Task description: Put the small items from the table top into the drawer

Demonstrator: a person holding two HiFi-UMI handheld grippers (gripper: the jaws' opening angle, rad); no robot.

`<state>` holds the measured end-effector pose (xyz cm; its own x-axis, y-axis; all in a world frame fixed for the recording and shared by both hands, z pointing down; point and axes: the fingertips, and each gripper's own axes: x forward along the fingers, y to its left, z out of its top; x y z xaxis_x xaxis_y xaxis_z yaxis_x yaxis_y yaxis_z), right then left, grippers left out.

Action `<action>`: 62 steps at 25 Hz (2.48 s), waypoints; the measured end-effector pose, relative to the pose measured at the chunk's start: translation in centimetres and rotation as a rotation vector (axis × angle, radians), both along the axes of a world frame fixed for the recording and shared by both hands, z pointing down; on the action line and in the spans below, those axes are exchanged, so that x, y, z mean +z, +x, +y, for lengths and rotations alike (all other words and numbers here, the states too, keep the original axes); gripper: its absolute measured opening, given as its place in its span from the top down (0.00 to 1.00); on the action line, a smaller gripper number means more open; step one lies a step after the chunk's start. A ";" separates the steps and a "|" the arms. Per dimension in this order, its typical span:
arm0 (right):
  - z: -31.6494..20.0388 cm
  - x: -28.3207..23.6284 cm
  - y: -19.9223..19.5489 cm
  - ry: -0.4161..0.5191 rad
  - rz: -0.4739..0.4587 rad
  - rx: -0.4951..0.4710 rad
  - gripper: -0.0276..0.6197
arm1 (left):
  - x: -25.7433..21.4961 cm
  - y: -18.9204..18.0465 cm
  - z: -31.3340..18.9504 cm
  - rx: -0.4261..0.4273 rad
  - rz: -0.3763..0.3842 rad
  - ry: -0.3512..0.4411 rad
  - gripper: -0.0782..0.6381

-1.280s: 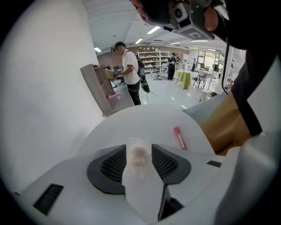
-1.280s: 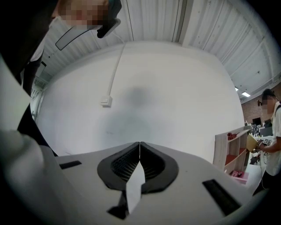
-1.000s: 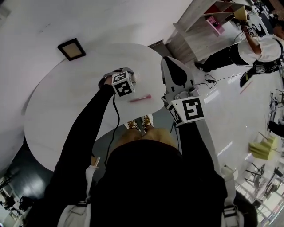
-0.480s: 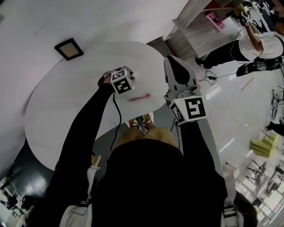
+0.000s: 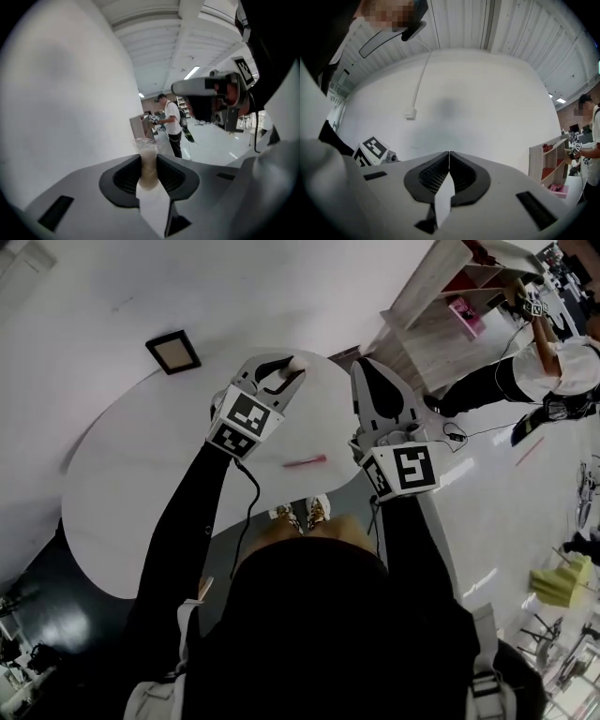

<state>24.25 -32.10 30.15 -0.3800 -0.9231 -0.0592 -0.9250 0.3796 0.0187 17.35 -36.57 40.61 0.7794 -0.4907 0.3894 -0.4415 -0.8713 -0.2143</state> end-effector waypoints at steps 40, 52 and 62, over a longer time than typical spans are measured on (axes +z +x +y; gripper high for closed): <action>4.9 -0.7 -18.5 0.050 -0.089 -0.745 0.91 | -14.3 -22.4 19.9 -1.112 0.297 0.447 0.73; 20.1 -1.0 -38.6 0.069 -0.103 -1.250 0.91 | -13.9 -36.0 37.7 -1.590 0.173 0.492 0.72; 31.0 -2.9 -51.1 0.100 -0.141 -1.488 0.91 | -12.4 -45.5 47.7 -1.779 0.126 0.530 0.72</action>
